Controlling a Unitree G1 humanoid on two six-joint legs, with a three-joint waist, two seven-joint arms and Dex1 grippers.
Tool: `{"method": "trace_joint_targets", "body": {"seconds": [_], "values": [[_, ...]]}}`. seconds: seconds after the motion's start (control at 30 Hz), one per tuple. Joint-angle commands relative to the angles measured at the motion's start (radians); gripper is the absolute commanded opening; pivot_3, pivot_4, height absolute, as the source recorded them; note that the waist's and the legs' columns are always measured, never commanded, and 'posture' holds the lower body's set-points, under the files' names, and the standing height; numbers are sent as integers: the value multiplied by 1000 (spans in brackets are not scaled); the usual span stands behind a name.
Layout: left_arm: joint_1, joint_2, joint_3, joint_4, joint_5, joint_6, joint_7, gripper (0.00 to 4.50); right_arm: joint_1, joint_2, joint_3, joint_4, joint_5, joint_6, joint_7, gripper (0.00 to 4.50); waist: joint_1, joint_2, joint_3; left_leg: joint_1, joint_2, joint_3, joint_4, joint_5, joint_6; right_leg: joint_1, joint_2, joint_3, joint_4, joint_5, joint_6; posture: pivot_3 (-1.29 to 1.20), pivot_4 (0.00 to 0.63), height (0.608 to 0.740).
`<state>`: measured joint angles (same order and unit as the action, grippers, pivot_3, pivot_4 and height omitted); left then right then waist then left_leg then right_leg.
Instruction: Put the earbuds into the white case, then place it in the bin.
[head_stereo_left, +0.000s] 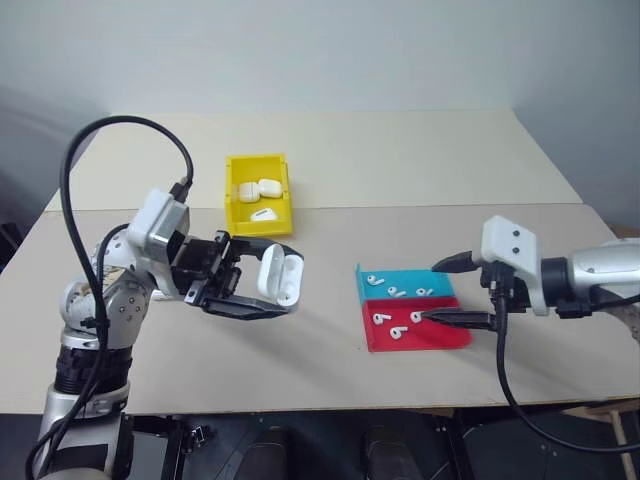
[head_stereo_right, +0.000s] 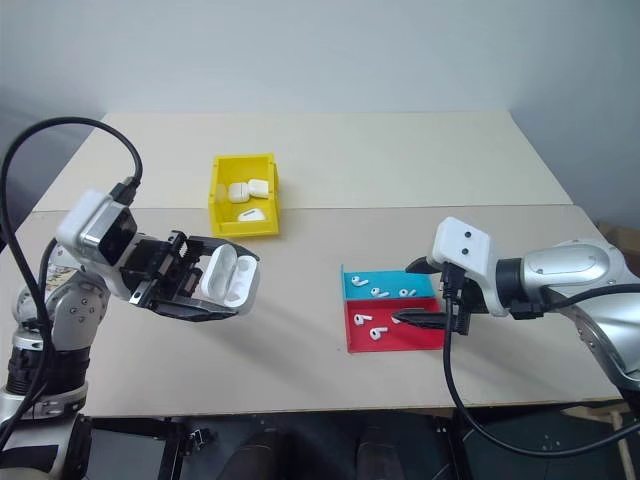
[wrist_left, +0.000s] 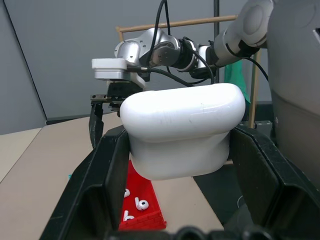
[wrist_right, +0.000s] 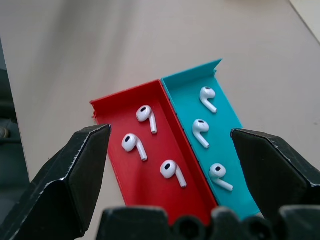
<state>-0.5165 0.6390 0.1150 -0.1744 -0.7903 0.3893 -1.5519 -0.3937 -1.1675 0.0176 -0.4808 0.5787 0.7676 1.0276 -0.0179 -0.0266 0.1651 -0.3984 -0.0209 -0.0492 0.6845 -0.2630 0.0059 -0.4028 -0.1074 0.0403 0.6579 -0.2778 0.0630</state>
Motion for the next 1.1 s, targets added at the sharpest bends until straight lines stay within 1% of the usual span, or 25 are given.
{"method": "trace_joint_targets", "body": {"seconds": [0.03, 0.13, 0.23, 0.43, 0.53, 0.73, 1.1], "values": [[15, -5, 9, -31, -8, -33, 7, 2779, -16, -29, 41, -29, -67, -41, 38, 3620, 0, 0, 0, 0, 0, 0, 0, 0, 0, 0, 0, 0, 0, 0, 0, 0, 150, 740], [58, -13, -9, -85, -4, -54, 11, 2779, -39, -33, 87, -15, -117, -79, 87, 2558, -1, 0, 0, 0, 0, 0, 0, 0, 0, 0, 0, 0, -1, 0, 0, 0, 150, 740], [68, -17, -30, -107, -4, -59, 9, 2779, -81, -32, 142, 9, -178, -114, 133, 1546, 1, 0, 0, 0, 0, 0, 0, 0, 0, 0, 0, 0, 0, 0, 0, 0, 150, 740], [53, -31, -85, -135, 14, -68, 25, 2779, -163, -6, 282, 68, -314, -182, 228, 1546, 0, 0, 0, 0, 0, 0, 0, 0, 0, 0, 0, 0, -1, 0, 0, 0, 150, 740], [48, -33, -106, -148, 22, -70, 35, 2779, -191, 13, 354, 112, -415, -229, 255, 1546, 1, 0, 0, 0, 0, 0, 0, 0, 0, -1, 0, 0, -1, 0, 0, 0, 150, 740], [43, -30, -118, -176, 7, -47, 65, 2779, -253, 76, 436, 206, -530, -289, 310, 1546, -4, 0, 0, 0, 0, 0, 0, 0, 0, -1, 0, 0, 0, 0, 0, 0, 150, 740], [65, -22, -116, -217, -3, -33, 106, 2779, -299, 166, 464, 302, -636, -358, 369, 1546, 0, 0, 0, 0, 0, 0, 0, 0, 0, -1, 0, 0, 0, 0, 0, 0, 150, 740]]}}
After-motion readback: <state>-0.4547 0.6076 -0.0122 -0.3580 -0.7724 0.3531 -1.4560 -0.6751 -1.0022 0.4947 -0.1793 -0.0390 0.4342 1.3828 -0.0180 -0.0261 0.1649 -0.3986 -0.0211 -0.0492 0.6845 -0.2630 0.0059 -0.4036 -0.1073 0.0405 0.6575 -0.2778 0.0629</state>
